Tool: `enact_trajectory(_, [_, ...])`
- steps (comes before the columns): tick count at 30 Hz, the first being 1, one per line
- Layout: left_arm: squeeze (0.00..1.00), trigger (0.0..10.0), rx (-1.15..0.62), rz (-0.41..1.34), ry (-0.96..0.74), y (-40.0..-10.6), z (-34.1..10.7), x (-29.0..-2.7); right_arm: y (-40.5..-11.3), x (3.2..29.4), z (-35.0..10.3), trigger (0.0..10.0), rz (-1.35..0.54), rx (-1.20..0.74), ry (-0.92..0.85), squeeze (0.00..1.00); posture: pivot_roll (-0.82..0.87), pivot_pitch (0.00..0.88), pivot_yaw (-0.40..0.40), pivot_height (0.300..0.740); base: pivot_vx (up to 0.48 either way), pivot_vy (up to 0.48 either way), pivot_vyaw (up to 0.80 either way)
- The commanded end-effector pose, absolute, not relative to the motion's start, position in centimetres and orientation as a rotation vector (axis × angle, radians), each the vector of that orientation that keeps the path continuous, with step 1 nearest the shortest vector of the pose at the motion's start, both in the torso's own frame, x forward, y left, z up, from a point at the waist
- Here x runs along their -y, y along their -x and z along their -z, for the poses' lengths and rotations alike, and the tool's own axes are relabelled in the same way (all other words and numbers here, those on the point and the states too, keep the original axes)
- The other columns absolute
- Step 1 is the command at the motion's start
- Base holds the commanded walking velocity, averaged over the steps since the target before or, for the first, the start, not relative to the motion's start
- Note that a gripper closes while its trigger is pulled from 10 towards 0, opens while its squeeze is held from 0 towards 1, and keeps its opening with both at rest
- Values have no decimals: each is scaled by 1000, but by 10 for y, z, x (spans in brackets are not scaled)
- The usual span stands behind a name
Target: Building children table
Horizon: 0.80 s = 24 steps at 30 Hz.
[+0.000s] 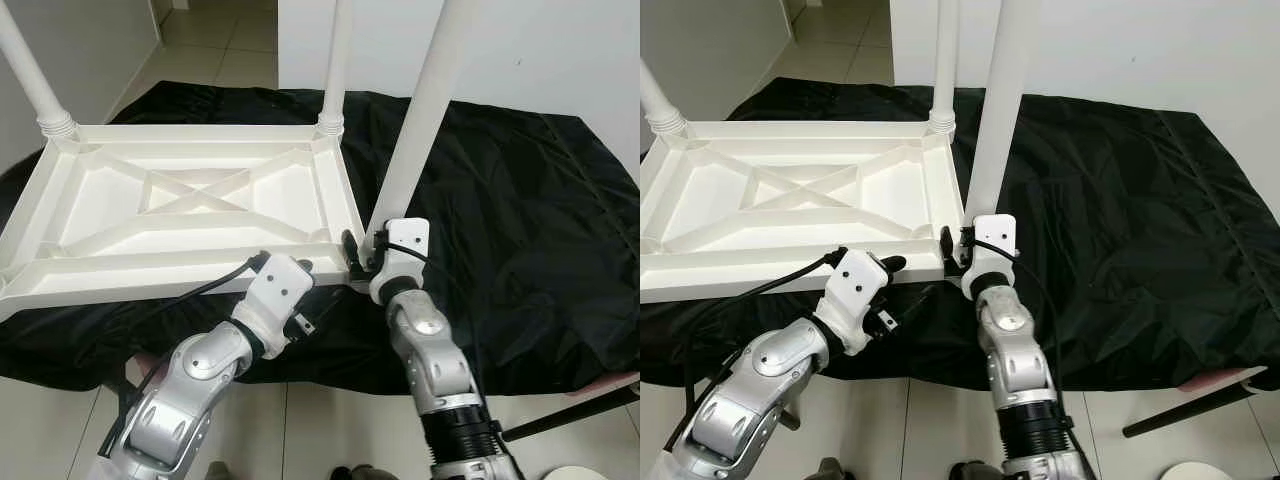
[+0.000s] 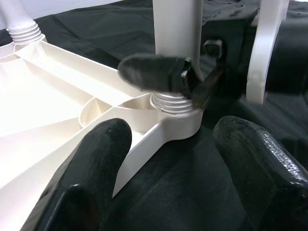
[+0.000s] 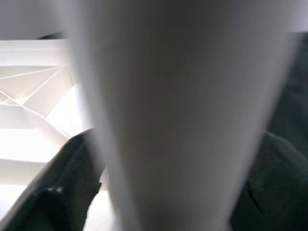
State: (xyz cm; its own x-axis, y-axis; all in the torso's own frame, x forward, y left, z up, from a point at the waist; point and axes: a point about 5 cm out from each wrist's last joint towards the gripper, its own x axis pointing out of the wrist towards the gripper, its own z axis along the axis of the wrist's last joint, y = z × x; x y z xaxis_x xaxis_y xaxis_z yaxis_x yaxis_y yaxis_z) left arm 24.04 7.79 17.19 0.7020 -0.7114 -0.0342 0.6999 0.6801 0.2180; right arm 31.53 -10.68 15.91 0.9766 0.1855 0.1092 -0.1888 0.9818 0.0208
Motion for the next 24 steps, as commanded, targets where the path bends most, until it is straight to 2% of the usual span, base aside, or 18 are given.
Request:
enact_trajectory(1, [0, 10000, 45, 795, -222, -242, -169, -78, -317, 112, -158, 10000, -197, 114, -26, 1000, -10, 108, -50, 740, 0, 0, 0])
enact_trajectory(2, [0, 10000, 47, 794, -221, -242, -169, -78, -320, 116, -157, 10000, -237, 115, -6, 0, -10, 109, -50, 740, 0, 0, 0])
enact_trajectory(8, [0, 10000, 50, 792, -220, -244, -170, -78, -328, 124, -156, 10000, -410, 108, 18, 0, -13, 109, -48, 740, 0, 0, 0])
enact_trajectory(9, [0, 10000, 52, 792, -221, -244, -171, -77, -331, 122, -154, 10000, -543, 120, 63, 0, -14, 106, -47, 740, 0, 0, 0])
enact_trajectory(12, [0, 10000, 55, 793, -221, -245, -171, -76, -333, 118, -153, 10000, -643, 111, 85, 0, -15, 104, -44, 740, 0, 0, 0])
enact_trajectory(17, [0, 10000, 58, 794, -223, -246, -171, -75, -336, 114, -153, 10000, -702, 113, 105, 0, -13, 101, -41, 740, 0, 0, 0])
enact_trajectory(19, [0, 10000, 61, 793, -225, -247, -172, -76, -341, 111, -155, 9647, -746, 124, 145, 0, -9, 99, -41, 740, 0, 0, 0])
enact_trajectory(20, [0, 10000, 63, 792, -227, -247, -173, -76, -344, 111, -156, 4902, -772, 119, 162, 0, -5, 96, -41, 740, 0, 0, 0])
enact_trajectory(22, [0, 10000, 64, 792, -227, -248, -173, -76, -346, 111, -156, 4902, -788, 113, 170, 0, -5, 96, -41, 740, 0, 0, 0])
enact_trajectory(23, [0, 10000, 66, 790, -229, -248, -174, -76, -349, 112, -157, 0, -794, 105, 179, 0, -1, 95, -43, 740, 0, 0, 0])
enact_trajectory(24, [0, 10000, 67, 785, -231, -247, -174, -77, -351, 115, -156, 0, -798, 87, 180, 0, 5, 95, -49, 740, 0, 0, 0])
